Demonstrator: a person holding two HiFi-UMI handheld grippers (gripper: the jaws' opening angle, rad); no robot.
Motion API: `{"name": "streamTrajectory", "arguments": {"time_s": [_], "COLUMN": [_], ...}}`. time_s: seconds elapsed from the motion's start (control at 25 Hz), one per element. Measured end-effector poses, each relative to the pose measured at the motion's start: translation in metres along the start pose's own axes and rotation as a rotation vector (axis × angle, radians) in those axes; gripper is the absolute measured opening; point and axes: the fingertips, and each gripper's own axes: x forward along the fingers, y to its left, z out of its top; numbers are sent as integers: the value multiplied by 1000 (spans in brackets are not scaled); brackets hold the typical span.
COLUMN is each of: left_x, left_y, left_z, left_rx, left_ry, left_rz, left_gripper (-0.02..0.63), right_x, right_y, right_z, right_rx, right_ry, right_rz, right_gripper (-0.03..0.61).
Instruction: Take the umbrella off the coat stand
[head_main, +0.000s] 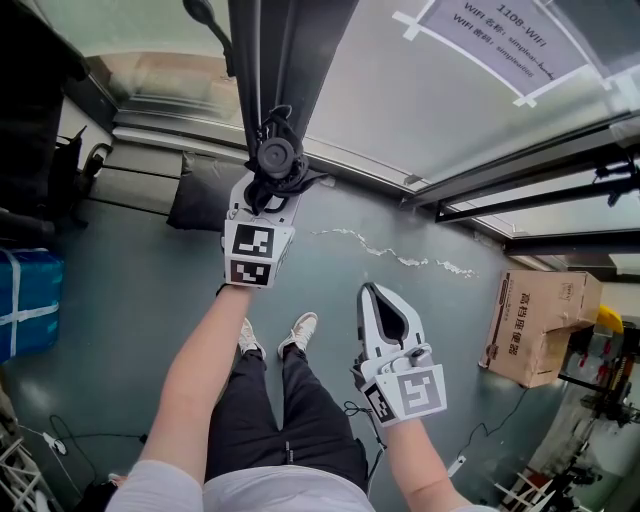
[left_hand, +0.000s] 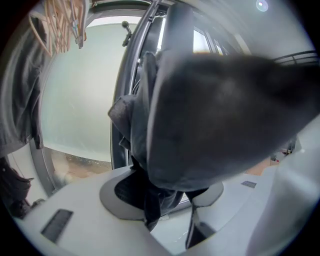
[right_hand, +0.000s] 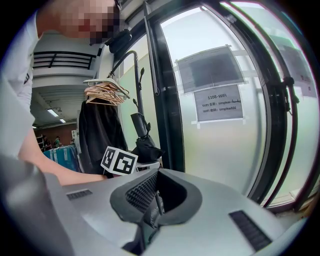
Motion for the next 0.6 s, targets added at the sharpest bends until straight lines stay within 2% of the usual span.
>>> {"name": "streamTrajectory", "arguments": {"time_s": [0.28,0.6], "left_x": [0,0], "left_y": [1,-4], "left_z": [7,1], "left_rx": [-17,-65], "left_ry": [-8,-20], "left_rz": [-8,-9], "left_gripper": [233,233], "right_x": [0,-13], "right_y": [2,-1], "right_z": [6,20], "right_rx": [-5,-56], "right_ry": [-4,18], "right_rz": [0,-23], "right_gripper": [17,17]}}
